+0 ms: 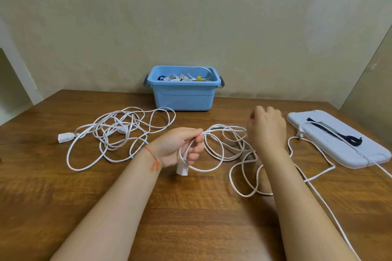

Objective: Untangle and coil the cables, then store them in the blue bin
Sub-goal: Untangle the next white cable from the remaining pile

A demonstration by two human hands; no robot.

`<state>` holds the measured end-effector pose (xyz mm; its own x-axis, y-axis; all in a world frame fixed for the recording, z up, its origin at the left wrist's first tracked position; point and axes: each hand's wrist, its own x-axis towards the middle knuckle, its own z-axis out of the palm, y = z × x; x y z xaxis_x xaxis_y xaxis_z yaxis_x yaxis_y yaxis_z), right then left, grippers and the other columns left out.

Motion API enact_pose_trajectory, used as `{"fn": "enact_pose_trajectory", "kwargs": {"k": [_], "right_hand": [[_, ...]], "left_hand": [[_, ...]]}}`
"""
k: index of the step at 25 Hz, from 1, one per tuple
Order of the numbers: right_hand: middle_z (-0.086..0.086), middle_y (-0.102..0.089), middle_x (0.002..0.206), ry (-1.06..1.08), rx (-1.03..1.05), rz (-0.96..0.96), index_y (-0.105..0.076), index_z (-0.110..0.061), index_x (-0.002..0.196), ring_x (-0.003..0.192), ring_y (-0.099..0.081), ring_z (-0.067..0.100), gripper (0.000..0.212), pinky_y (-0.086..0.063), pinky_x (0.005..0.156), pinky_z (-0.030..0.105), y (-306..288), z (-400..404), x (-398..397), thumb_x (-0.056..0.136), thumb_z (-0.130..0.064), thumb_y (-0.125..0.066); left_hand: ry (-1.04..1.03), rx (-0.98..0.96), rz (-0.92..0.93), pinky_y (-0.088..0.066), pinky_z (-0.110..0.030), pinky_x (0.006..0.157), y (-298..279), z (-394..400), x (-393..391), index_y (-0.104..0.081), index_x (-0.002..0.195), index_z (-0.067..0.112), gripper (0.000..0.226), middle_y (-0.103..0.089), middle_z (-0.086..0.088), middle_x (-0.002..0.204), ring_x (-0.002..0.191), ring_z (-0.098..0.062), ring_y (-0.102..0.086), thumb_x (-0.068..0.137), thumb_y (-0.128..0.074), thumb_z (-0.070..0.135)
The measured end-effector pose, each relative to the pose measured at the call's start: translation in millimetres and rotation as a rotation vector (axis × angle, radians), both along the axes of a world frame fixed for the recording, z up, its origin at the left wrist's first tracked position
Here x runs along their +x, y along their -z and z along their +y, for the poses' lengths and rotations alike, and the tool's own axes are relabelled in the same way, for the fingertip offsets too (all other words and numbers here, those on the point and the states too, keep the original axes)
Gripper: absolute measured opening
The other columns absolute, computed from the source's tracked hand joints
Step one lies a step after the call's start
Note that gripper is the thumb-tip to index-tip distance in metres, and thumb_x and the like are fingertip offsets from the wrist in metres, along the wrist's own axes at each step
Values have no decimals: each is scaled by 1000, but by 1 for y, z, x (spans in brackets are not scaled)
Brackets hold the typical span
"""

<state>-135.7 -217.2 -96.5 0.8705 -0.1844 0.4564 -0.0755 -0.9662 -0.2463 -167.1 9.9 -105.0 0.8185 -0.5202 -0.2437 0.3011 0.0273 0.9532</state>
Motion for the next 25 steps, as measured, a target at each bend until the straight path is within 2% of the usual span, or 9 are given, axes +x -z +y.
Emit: {"fn": "enact_pose_trajectory", "kwargs": {"k": [2, 4, 6, 9, 12, 14, 18, 23, 25], "right_hand": [[9, -64, 96, -324, 160, -28, -66, -9, 99, 93, -57, 27, 19, -42, 78, 37, 0, 20, -3, 100, -20, -51], [0, -68, 87, -634, 449, 131, -69, -17, 95, 83, -60, 16, 23, -46, 73, 33, -3, 41, -15, 101, -30, -52], [-7, -67, 82, -735, 453, 241, -69, -26, 94, 78, -60, 8, 17, -46, 67, 25, -3, 48, -20, 99, -35, -55], [-13, -65, 72, -726, 439, 259, -71, -28, 95, 68, -58, 3, 14, -44, 63, 19, -1, 37, -15, 97, -35, -60], [-17, -54, 52, -686, 561, 259, -68, -30, 79, 52, -46, 2, 25, -38, 57, 20, -1, 31, -12, 99, -36, -55], [-16, -51, 49, -631, 556, 260, -66, -31, 74, 49, -43, 1, 28, -35, 54, 17, -4, 28, -13, 99, -39, -56], [-10, -59, 70, -504, 447, 258, -72, -21, 94, 64, -51, 4, 18, -35, 57, 20, -4, 17, -8, 97, -34, -60], [0, -65, 82, -371, 602, 265, -62, -19, 94, 68, -63, 16, 5, -51, 60, 28, 1, 11, 1, 93, -22, -66], [1, -66, 87, -346, 538, 264, -60, -20, 93, 73, -62, 14, 6, -45, 59, 24, 2, 11, 2, 92, -19, -66]], "left_hand": [[-18, -89, 52, -29, -19, 37, 3, -2, 1, -47, 82, 12, 31, -35, 4, 49, 33, -6, -31, 107, -36, 28], [-68, -208, 104, -24, -19, 35, 3, 1, 4, -54, 88, 7, 30, -29, 7, 42, 29, -5, -25, 105, -38, 25], [-117, -276, 126, -23, -20, 36, 3, 6, 6, -59, 90, 4, 29, -27, 6, 39, 28, -5, -23, 103, -41, 23], [-146, -374, 166, -26, -19, 36, 3, 7, 7, -52, 81, 10, 28, -28, 7, 41, 31, -6, -26, 102, -41, 25], [-141, -563, 229, -25, -16, 35, 3, 7, 7, -50, 81, 12, 23, -31, 7, 47, 34, -4, -30, 99, -44, 25], [-170, -628, 220, -21, -17, 34, 4, 11, 9, -54, 84, 10, 26, -30, 8, 43, 31, -5, -27, 100, -44, 26], [-391, -615, 277, -19, -19, 34, 6, 19, 16, -56, 79, 11, 36, -28, 8, 42, 32, -7, -24, 105, -41, 30], [-862, -629, 379, -19, -22, 33, 7, 26, 23, -51, 75, 14, 42, -29, 6, 42, 30, -9, -23, 108, -33, 31], [-949, -649, 334, -19, -21, 34, 5, 30, 23, -48, 75, 15, 39, -29, 5, 42, 30, -10, -23, 107, -33, 29]]}}
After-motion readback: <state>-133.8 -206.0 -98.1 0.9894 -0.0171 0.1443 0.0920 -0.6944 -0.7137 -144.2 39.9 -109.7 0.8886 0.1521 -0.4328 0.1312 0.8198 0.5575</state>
